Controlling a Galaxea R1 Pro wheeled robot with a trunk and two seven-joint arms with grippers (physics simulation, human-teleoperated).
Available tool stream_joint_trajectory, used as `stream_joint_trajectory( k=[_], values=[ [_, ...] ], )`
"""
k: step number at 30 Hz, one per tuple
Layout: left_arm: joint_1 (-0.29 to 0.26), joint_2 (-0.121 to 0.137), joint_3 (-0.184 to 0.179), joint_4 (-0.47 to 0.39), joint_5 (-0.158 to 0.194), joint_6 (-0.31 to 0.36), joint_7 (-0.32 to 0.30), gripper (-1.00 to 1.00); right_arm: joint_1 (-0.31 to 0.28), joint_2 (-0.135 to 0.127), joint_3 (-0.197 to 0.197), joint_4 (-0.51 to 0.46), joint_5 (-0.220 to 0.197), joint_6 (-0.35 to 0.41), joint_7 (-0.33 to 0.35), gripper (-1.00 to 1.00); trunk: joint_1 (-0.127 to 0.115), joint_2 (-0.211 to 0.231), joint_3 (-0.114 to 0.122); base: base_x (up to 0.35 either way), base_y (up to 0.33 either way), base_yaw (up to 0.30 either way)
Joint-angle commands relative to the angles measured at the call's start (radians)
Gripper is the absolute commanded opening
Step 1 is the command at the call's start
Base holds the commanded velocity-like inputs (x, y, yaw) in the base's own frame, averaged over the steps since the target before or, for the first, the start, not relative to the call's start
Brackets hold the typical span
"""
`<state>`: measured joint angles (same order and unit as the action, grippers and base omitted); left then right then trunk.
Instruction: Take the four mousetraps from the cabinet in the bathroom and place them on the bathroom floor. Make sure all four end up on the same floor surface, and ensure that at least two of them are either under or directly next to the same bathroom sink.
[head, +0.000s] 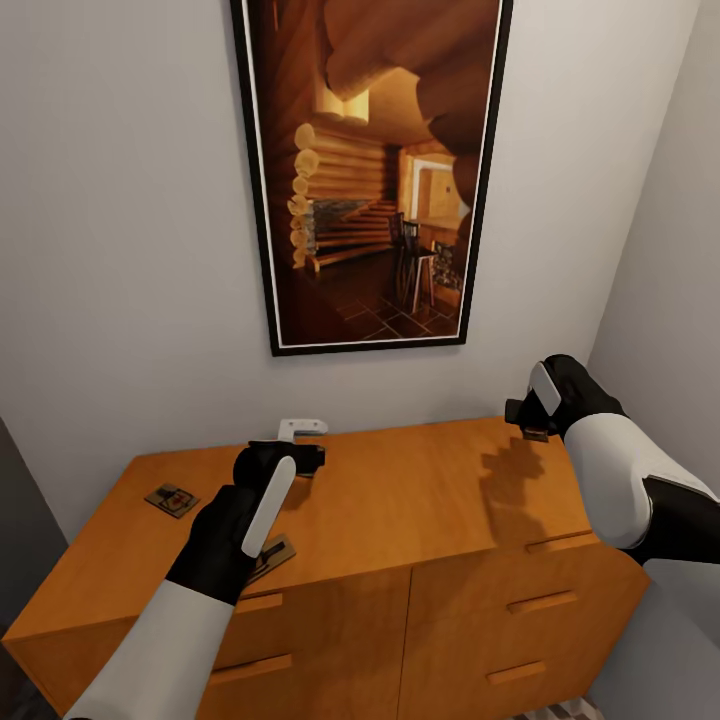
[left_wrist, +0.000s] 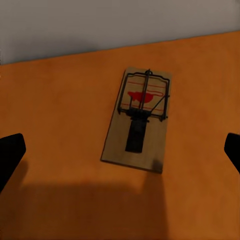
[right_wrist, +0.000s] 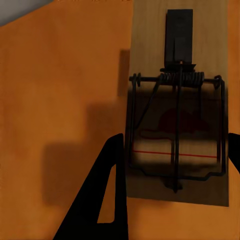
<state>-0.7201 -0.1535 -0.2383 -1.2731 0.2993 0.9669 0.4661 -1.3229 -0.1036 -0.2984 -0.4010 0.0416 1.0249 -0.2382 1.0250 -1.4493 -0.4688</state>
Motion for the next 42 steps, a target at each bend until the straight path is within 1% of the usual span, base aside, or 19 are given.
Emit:
stream_joint_trajectory(
  k=[1, 14, 24, 42],
  values=[
    [-0.001, 0.0, -0.001, -0.002, 0.011, 0.002, 0.011, 1.0, -0.001, 0.0, -0.007, -0.001, 0.003, 0.003, -0.001, -1.0, 0.0, -0.001, -0.001, 0.01, 0.0, 0.0],
    [-0.001, 0.0, -0.001, -0.003, 0.009, 0.003, 0.012, 1.0, -0.001, 0.0, -0.007, -0.001, 0.003, 0.003, -0.001, -1.0, 0.0, -0.001, -0.001, 0.009, 0.0, 0.0],
    [-0.001, 0.0, -0.002, -0.004, 0.009, -0.001, 0.012, 1.0, -0.001, 0.0, -0.006, -0.001, 0.004, 0.003, -0.001, -1.0, 0.0, -0.001, -0.001, 0.106, 0.0, 0.0],
    [-0.001, 0.0, -0.001, -0.002, 0.011, -0.003, 0.011, 1.0, -0.001, -0.005, -0.005, -0.001, 0.006, 0.003, -0.001, -1.0, 0.0, -0.001, -0.001, 0.006, 0.0, 0.0]
  ],
)
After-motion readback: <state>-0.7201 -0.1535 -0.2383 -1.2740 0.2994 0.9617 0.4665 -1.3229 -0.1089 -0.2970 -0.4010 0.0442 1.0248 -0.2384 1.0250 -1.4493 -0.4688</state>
